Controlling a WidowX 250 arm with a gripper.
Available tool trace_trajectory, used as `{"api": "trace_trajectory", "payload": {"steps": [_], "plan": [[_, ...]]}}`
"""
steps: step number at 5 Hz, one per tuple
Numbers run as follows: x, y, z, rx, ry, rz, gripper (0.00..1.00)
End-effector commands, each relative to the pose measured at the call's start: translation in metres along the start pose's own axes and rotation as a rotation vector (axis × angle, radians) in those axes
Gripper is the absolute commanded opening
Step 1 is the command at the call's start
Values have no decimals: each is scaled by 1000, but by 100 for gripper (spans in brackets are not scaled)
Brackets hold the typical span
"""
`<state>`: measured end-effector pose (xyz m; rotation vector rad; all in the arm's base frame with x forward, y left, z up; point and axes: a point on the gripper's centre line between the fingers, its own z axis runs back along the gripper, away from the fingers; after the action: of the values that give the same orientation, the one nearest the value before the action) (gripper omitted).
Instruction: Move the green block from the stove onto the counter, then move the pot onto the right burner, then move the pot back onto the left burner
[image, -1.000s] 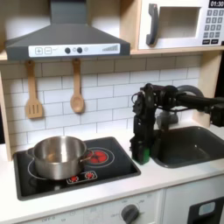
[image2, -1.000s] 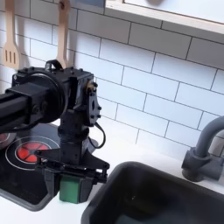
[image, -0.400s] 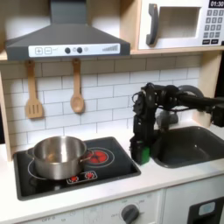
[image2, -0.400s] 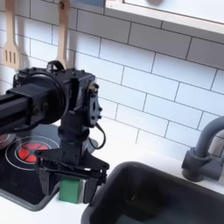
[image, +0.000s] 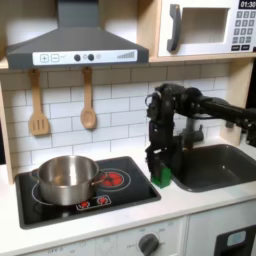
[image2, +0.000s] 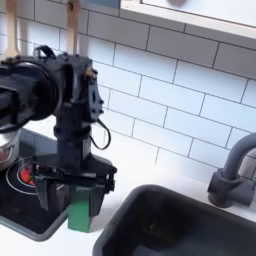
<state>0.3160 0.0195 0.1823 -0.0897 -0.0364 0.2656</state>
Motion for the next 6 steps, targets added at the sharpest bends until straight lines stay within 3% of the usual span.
{"api": "trace_trajectory", "payload": {"steps": [1, 2, 4, 6], "plan": [[-15, 14, 30, -64, -22, 25, 100], [-19, 24, 39, -72, -35, 31, 100], [-12, 54, 42, -57, -52, 82, 100], [-5, 57, 56, -69, -78, 82, 100]]}}
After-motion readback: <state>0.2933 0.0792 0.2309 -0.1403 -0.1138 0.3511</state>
